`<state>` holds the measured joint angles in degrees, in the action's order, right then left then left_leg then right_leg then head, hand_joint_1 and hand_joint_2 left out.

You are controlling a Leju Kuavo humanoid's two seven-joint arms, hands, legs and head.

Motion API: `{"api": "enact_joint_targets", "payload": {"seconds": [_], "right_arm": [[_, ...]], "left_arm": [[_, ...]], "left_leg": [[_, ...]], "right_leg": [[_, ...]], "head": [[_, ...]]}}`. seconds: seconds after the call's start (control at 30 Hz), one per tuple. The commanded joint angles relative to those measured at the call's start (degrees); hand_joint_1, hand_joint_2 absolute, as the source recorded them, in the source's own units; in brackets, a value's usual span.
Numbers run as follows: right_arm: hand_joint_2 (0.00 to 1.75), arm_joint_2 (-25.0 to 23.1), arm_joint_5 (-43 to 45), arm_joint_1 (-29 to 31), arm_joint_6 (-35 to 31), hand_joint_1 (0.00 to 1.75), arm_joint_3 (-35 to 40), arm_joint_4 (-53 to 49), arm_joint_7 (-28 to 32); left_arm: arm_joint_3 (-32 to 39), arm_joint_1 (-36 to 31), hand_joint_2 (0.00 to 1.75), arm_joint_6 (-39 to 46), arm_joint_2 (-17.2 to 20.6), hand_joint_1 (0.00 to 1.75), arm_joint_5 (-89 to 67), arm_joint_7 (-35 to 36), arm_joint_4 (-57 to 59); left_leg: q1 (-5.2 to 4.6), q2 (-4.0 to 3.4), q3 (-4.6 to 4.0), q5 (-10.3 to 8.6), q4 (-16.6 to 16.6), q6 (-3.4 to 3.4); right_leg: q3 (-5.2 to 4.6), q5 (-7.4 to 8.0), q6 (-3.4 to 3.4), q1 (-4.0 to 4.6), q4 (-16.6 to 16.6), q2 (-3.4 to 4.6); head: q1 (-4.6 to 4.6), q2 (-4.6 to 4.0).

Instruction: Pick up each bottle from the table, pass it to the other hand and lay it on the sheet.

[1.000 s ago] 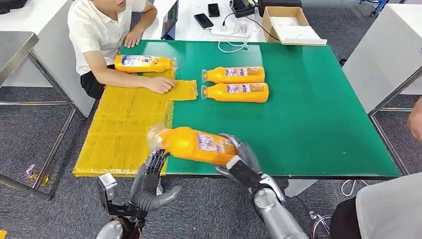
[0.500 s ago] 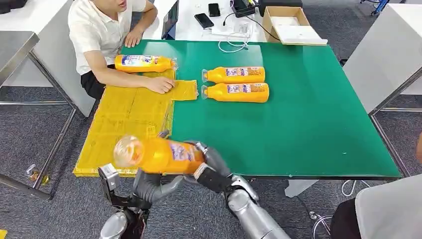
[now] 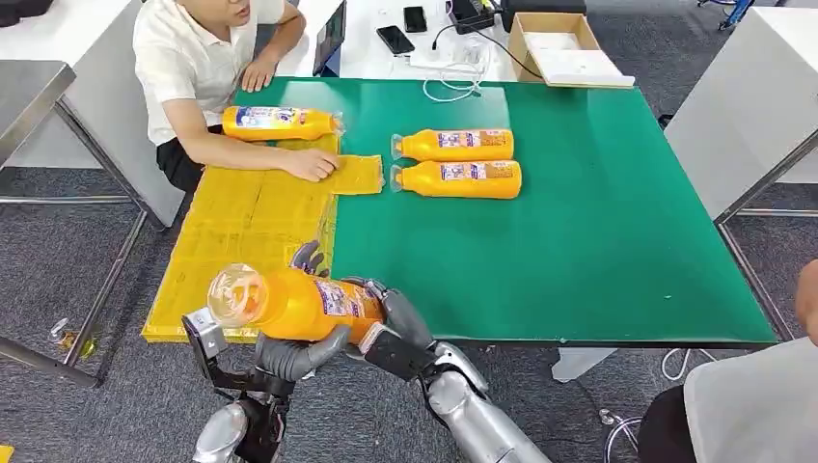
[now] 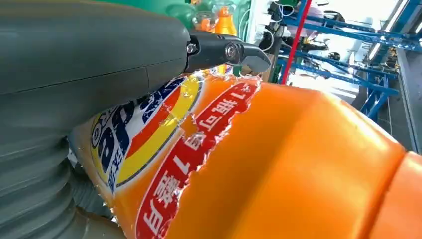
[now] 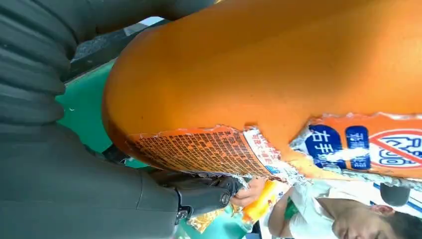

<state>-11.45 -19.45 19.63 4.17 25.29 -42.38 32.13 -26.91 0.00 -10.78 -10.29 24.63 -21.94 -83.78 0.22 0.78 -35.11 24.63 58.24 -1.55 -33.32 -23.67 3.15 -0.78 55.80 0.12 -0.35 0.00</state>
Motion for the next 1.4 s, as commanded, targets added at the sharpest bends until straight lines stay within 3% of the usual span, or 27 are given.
{"api": "enact_joint_targets", "payload": {"seconds": [0.03, 0.4, 0.43, 0.47, 0.7, 0.73, 0.77, 1.0, 1.03, 1.07, 1.1, 1.23, 1.27, 1.4], "right_arm": [[1.75, -0.3, -0.2, 2.2, 0.2, 1.75, 2.6, 4.2, 0.0], [1.75, -2.0, 1.1, 2.8, 1.7, 1.75, 6.0, 7.1, 0.3], [1.75, -2.0, 1.1, 2.8, 1.7, 1.75, 6.0, 7.1, 0.3], [1.75, -2.0, 1.7, 3.3, 1.9, 1.75, 6.2, 8.2, 0.3], [1.75, -2.6, 3.0, 2.4, 5.3, 1.75, 8.0, 7.8, 0.8], [1.75, -2.5, 3.0, 2.3, 5.2, 1.69, 8.1, 7.5, 0.8], [1.75, -2.3, 3.4, 2.0, 4.7, 1.43, 8.3, 6.4, 0.2], [1.75, -2.1, 3.5, 2.2, 4.8, 1.43, 8.2, 6.4, 0.1], [1.75, -2.1, 3.5, 2.2, 4.8, 0.99, 8.2, 6.4, 0.1], [1.75, -1.9, 4.1, 2.1, 4.8, 0.24, 8.3, 6.2, -0.2], [1.75, -1.8, 4.4, 2.0, 4.6, 0.0, 8.3, 6.2, -0.4], [1.75, -1.7, 5.2, 1.1, 4.5, 0.0, 8.4, 4.4, 1.5], [0.0, -1.5, 4.9, 0.8, 4.2, 0.0, 8.8, 3.8, 1.9], [0.0, -1.3, 4.6, 0.2, 3.8, 0.0, 9.3, 3.2, 3.7]], "left_arm": [[-1.2, -2.8, 1.75, 0.0, 0.3, 0.0, 0.2, 0.3, 3.3], [-2.2, -3.9, 1.75, 0.4, 0.2, 0.0, 6.0, -1.4, 1.8], [-2.2, -3.9, 1.75, 0.4, 0.2, 0.17, 6.0, -1.4, 1.8], [-2.6, -4.0, 1.75, -0.9, 0.6, 1.75, 6.6, -1.7, 1.7], [-2.2, -0.8, 1.75, -6.5, 2.6, 1.75, 8.9, -2.5, -0.2], [-2.1, -0.8, 1.75, -6.5, 2.7, 1.75, 8.8, -2.5, -0.3], [-1.6, -0.6, 1.75, -6.9, 2.7, 1.75, 7.6, -2.5, -0.7], [-1.5, -0.8, 1.75, -6.9, 2.6, 1.75, 7.6, -2.5, -0.8], [-1.5, -0.8, 1.75, -6.9, 2.6, 1.75, 7.6, -2.5, -0.8], [-0.9, 0.0, 1.75, -6.7, 1.5, 1.75, 6.8, -2.3, -1.5], [-0.8, 0.4, 1.75, -6.5, 1.3, 1.75, 6.1, -2.0, -2.1], [-0.4, 0.3, 1.75, -6.5, 1.3, 1.75, 5.6, -1.7, -2.1], [-0.5, 0.1, 1.75, -6.8, 1.4, 1.75, 5.7, -1.5, -1.9], [0.4, -0.8, 1.75, -9.3, 1.1, 1.75, 9.9, 0.5, -1.0]], "left_leg": [[-0.01, -0.04, 0.13, 0.03, 0.0, 0.05], [0.0, -0.05, 0.19, 0.07, 0.0, 0.08], [0.01, -0.09, 0.25, 0.09, 0.0, 0.1], [0.02, -0.06, 0.17, 0.05, 0.0, 0.08], [0.01, -0.14, 0.24, 0.09, -0.1, 0.08], [0.02, -0.15, 0.33, 0.13, -0.1, 0.1], [0.03, -0.13, 0.24, 0.1, 0.0, 0.08], [0.01, -0.05, 0.07, 0.03, 0.0, 0.05], [0.03, -0.08, 0.15, 0.07, 0.0, 0.07], [0.03, -0.04, 0.16, 0.07, 0.0, 0.07], [0.02, -0.03, 0.15, 0.06, 0.0, 0.07], [0.03, -0.04, 0.08, 0.06, 0.0, 0.06], [0.02, -0.06, 0.08, 0.05, 0.0, 0.05], [0.01, 0.01, 0.13, 0.06, 0.0, 0.07]], "right_leg": [[0.11, -0.04, -0.08, 0.0, 0.0, -0.01], [0.17, -0.08, -0.12, 0.01, 0.0, -0.02], [0.22, -0.1, -0.16, 0.03, 0.0, 0.0], [0.15, -0.06, -0.12, 0.03, 0.0, -0.01], [0.18, -0.08, -0.12, 0.02, 0.0, 0.06], [0.28, -0.12, -0.15, 0.04, 0.0, 0.04], [0.2, -0.09, -0.12, 0.04, 0.0, 0.03], [0.03, -0.05, -0.08, 0.01, 0.0, -0.03], [0.12, -0.08, -0.12, 0.03, 0.0, -0.03], [0.14, -0.1, -0.12, 0.03, 0.0, -0.08], [0.13, -0.09, -0.12, 0.03, 0.0, -0.08], [0.08, -0.07, -0.09, 0.04, 0.0, -0.05], [0.05, -0.06, -0.08, 0.03, 0.0, -0.04], [0.12, -0.1, -0.12, 0.02, 0.0, -0.12]], "head": [[0.0, 0.0], [0.0, 0.0], [0.0, 0.0], [0.0, 0.0], [0.0, 0.0], [0.0, 0.0], [0.0, 0.0], [0.0, 0.0], [0.0, 0.0], [0.02, 0.0], [0.0, 0.0], [0.02, 0.0], [0.0, 0.0], [0.02, 0.0]]}}
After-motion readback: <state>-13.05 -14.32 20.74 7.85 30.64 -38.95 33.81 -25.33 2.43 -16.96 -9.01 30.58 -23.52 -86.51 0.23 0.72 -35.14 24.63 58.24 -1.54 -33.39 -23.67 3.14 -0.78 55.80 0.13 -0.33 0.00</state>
